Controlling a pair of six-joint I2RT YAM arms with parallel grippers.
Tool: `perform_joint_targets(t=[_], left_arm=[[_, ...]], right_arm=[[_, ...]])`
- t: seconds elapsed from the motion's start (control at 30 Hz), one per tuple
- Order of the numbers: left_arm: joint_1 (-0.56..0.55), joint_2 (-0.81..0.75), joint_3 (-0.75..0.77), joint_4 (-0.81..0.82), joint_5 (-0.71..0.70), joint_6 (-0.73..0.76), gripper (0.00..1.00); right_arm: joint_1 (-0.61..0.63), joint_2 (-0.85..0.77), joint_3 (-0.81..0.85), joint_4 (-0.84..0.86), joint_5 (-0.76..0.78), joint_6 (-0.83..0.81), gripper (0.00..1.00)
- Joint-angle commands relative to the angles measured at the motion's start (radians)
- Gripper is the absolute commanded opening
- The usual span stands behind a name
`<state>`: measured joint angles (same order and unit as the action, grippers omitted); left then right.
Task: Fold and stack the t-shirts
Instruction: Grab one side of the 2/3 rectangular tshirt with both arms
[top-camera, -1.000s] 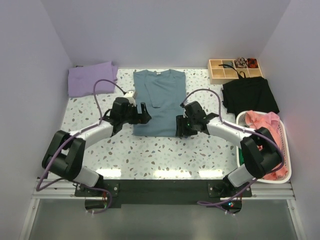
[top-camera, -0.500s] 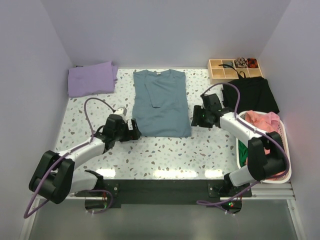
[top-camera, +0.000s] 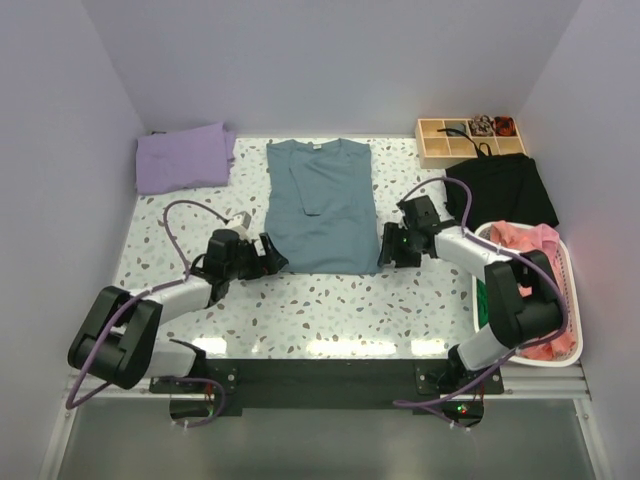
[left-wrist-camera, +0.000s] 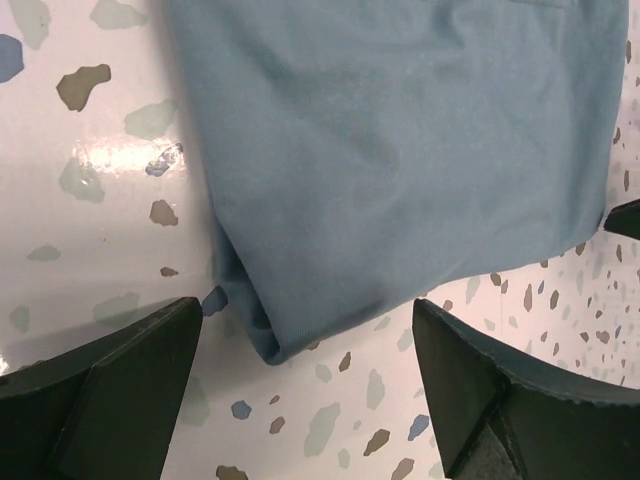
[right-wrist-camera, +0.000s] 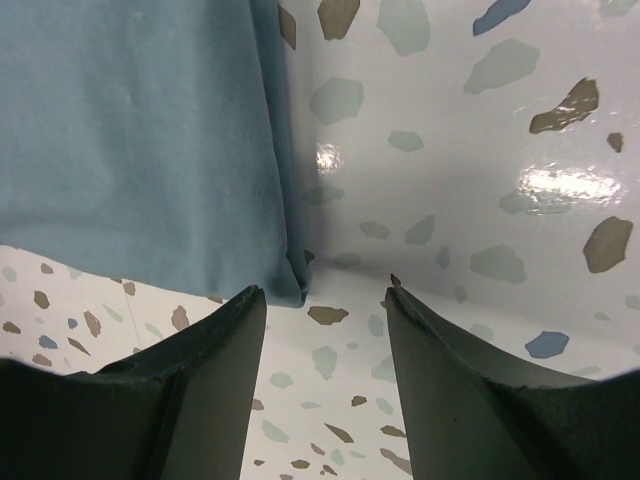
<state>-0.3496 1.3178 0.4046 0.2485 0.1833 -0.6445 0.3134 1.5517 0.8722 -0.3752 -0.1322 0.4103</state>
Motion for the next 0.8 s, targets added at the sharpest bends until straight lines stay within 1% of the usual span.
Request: perform_joint_targets(t=[0.0, 0.13, 0.17, 0.23, 0.27, 0.33, 0.37, 0.43, 0.5, 0.53, 0.6, 0.63, 0.7, 0.73, 0.77], left_arm=[[0.023, 0.086, -0.043, 0.081, 0.094, -0.029, 0.91], [0.029, 0.141, -0.039, 0.121, 0.154, -0.026, 0.84], [0.029, 0.147, -0.044, 0.124, 0.168, -0.026, 0.81], [0.031, 0.162, -0.055, 0.139, 0.176, -0.032, 0.78], [0.031, 0.166, -0.056, 0.143, 0.182, -0.032, 0.75], [0.031, 0.178, -0.062, 0.149, 0.191, -0.032, 0.71], [0.031, 0.181, -0.064, 0.150, 0.196, -0.030, 0.65], [0.031, 0.185, -0.073, 0.163, 0.200, -0.032, 0.60], [0.031, 0.193, -0.073, 0.163, 0.194, -0.030, 0.50], [0.031, 0.196, -0.072, 0.163, 0.193, -0.029, 0.42], [0.031, 0.207, -0.070, 0.161, 0.189, -0.023, 0.31], [0.031, 0.212, -0.066, 0.160, 0.186, -0.021, 0.15], [0.031, 0.225, -0.055, 0.135, 0.176, -0.004, 0.00], [0.031, 0.230, -0.047, 0.126, 0.171, 0.005, 0.00], [0.031, 0.227, -0.041, 0.117, 0.160, 0.011, 0.00]], right_arm=[[-0.004, 0.037, -0.019, 0.050, -0.079, 0.035, 0.56], [-0.005, 0.074, -0.042, 0.082, -0.131, 0.064, 0.56], [-0.005, 0.082, -0.042, 0.096, -0.142, 0.070, 0.56], [-0.005, 0.105, -0.052, 0.108, -0.179, 0.085, 0.56], [-0.005, 0.113, -0.055, 0.128, -0.194, 0.090, 0.56], [-0.005, 0.131, -0.062, 0.143, -0.217, 0.104, 0.55], [-0.007, 0.146, -0.065, 0.162, -0.240, 0.110, 0.55], [-0.007, 0.154, -0.078, 0.176, -0.248, 0.122, 0.55], [-0.005, 0.166, -0.084, 0.194, -0.262, 0.125, 0.54], [-0.005, 0.171, -0.085, 0.196, -0.264, 0.127, 0.53], [-0.005, 0.180, -0.090, 0.206, -0.264, 0.130, 0.44], [-0.005, 0.182, -0.091, 0.211, -0.262, 0.131, 0.31], [-0.005, 0.176, -0.094, 0.220, -0.256, 0.133, 0.17], [-0.007, 0.170, -0.095, 0.220, -0.253, 0.131, 0.01], [-0.005, 0.165, -0.095, 0.219, -0.248, 0.130, 0.00]])
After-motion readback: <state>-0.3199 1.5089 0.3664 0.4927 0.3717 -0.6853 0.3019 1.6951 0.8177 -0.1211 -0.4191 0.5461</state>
